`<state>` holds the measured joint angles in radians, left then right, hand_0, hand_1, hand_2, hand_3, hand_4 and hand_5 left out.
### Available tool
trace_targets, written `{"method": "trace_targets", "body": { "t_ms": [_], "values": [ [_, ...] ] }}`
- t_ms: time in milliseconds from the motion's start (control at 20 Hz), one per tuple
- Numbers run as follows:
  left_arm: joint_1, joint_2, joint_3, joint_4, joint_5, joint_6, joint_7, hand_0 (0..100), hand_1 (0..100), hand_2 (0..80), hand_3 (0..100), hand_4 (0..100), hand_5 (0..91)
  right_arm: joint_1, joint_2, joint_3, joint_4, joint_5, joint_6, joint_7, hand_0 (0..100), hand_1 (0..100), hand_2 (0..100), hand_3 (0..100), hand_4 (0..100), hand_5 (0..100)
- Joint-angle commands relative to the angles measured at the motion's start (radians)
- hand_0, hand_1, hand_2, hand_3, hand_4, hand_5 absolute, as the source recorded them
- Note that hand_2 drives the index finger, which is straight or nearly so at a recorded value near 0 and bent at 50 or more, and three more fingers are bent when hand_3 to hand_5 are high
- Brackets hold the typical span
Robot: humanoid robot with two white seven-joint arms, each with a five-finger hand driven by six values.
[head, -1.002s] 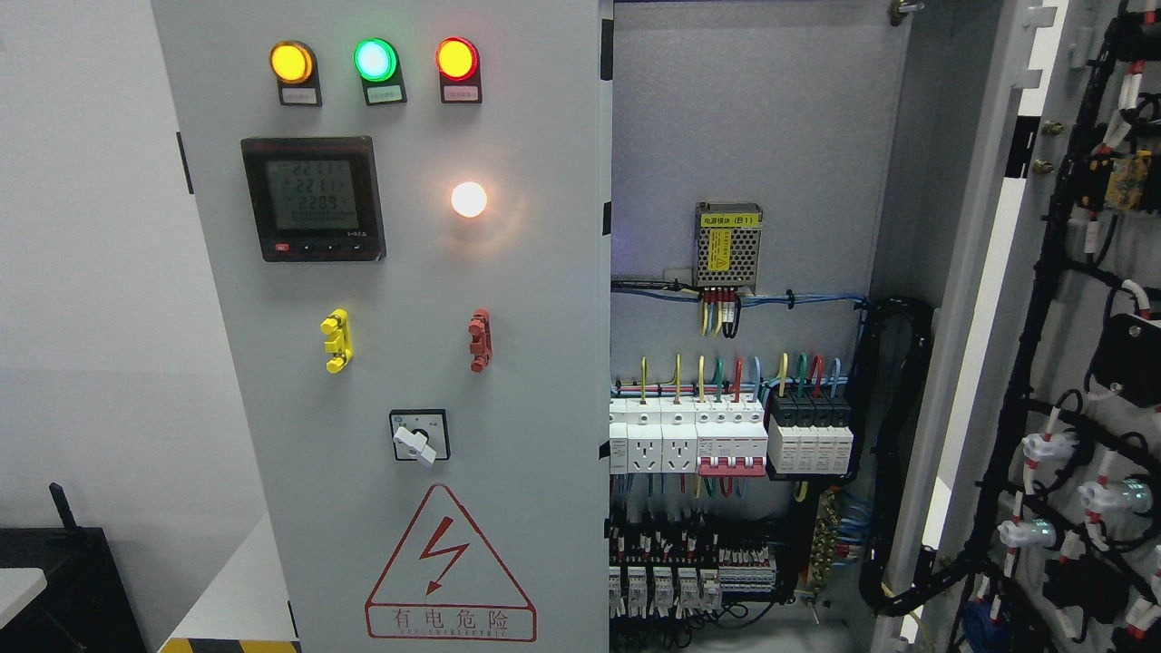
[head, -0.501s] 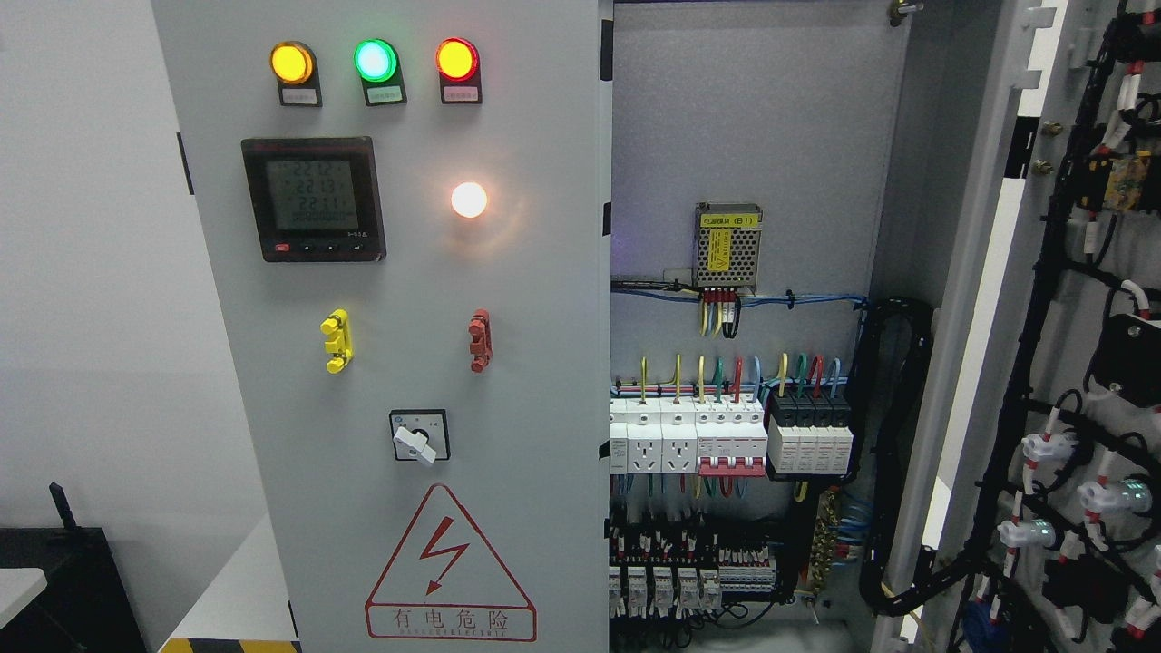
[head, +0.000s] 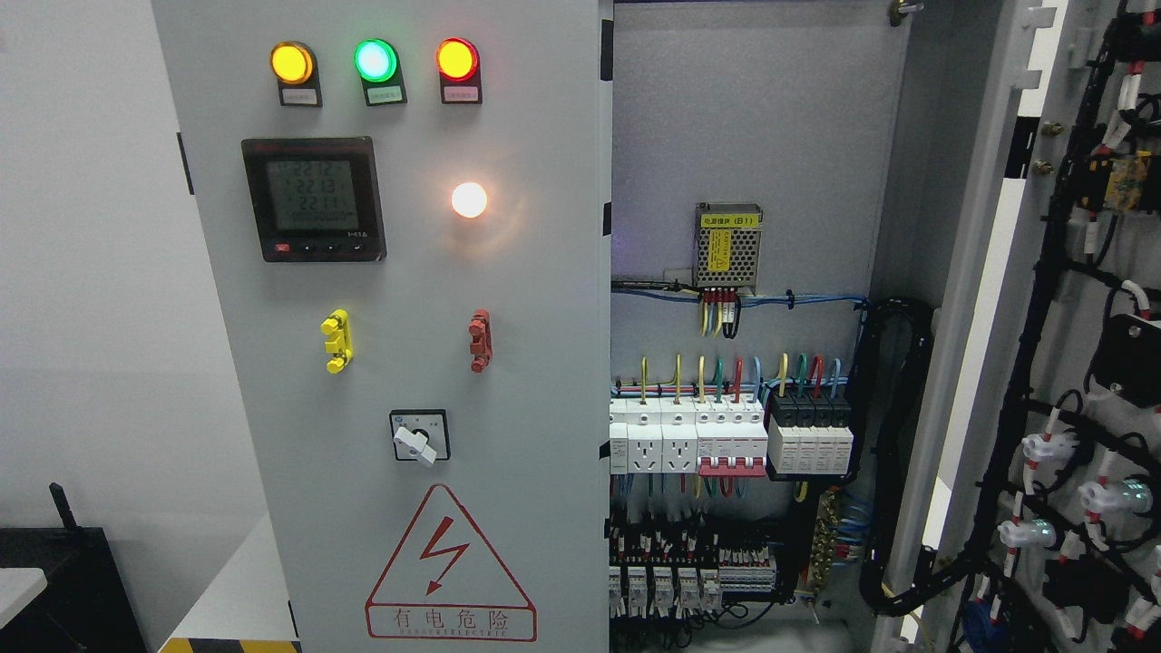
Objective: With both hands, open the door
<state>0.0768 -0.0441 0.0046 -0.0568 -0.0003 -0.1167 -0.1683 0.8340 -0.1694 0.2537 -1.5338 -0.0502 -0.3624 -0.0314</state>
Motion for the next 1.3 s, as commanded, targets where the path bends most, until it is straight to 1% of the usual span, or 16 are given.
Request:
{"method": "trace_targets", "body": {
  "t_ms": [0, 100, 401, 501, 601, 701, 902, 1152, 1252],
  "values": [
    [-0.008, 0.000, 0.000, -0.012, -0.010, 0.000, -0.007, 0, 0, 0.0, 0, 3, 0.0, -0.059, -0.074, 0.114, -0.227, 0.000, -0.004, 0.001, 11, 0, 0, 0, 0, 0],
    [-0.008, 0.000, 0.002, -0.011, -0.010, 0.000, -0.007, 0, 0, 0.0, 0, 3, 0.0, -0.098, -0.082, 0.136, -0.238, 0.000, -0.004, 0.001, 11, 0, 0, 0, 0, 0],
    [-0.008, 0.000, 0.008, -0.009, -0.010, 0.002, -0.007, 0, 0, 0.0, 0, 3, 0.0, -0.173, -0.087, 0.154, -0.308, 0.000, -0.009, 0.001, 11, 0, 0, 0, 0, 0],
    [-0.008, 0.000, 0.008, -0.009, -0.010, 0.002, -0.007, 0, 0, 0.0, 0, 3, 0.0, -0.176, -0.094, 0.159, -0.341, 0.000, -0.021, 0.001, 11, 0, 0, 0, 0, 0],
    [-0.008, 0.000, 0.008, -0.009, -0.010, 0.002, -0.007, 0, 0, 0.0, 0, 3, 0.0, -0.177, -0.098, 0.176, -0.370, 0.000, -0.053, 0.001, 11, 0, 0, 0, 0, 0],
    [-0.008, 0.000, 0.008, -0.009, -0.010, 0.002, -0.007, 0, 0, 0.0, 0, 3, 0.0, -0.202, -0.094, 0.180, -0.376, 0.000, -0.079, -0.001, 11, 0, 0, 0, 0, 0],
    [-0.008, 0.000, 0.008, -0.009, -0.010, 0.002, -0.007, 0, 0, 0.0, 0, 3, 0.0, -0.274, -0.082, 0.182, -0.376, 0.000, -0.086, -0.001, 11, 0, 0, 0, 0, 0],
    [-0.008, 0.000, 0.008, -0.009, -0.010, 0.002, -0.007, 0, 0, 0.0, 0, 3, 0.0, -0.400, -0.049, 0.168, -0.371, -0.003, -0.070, -0.001, 11, 0, 0, 0, 0, 0],
    [-0.008, 0.000, 0.008, -0.009, -0.010, 0.002, -0.007, 0, 0, 0.0, 0, 3, 0.0, -0.449, -0.045, 0.168, -0.349, -0.005, -0.047, -0.001, 11, 0, 0, 0, 0, 0]
  ]
}}
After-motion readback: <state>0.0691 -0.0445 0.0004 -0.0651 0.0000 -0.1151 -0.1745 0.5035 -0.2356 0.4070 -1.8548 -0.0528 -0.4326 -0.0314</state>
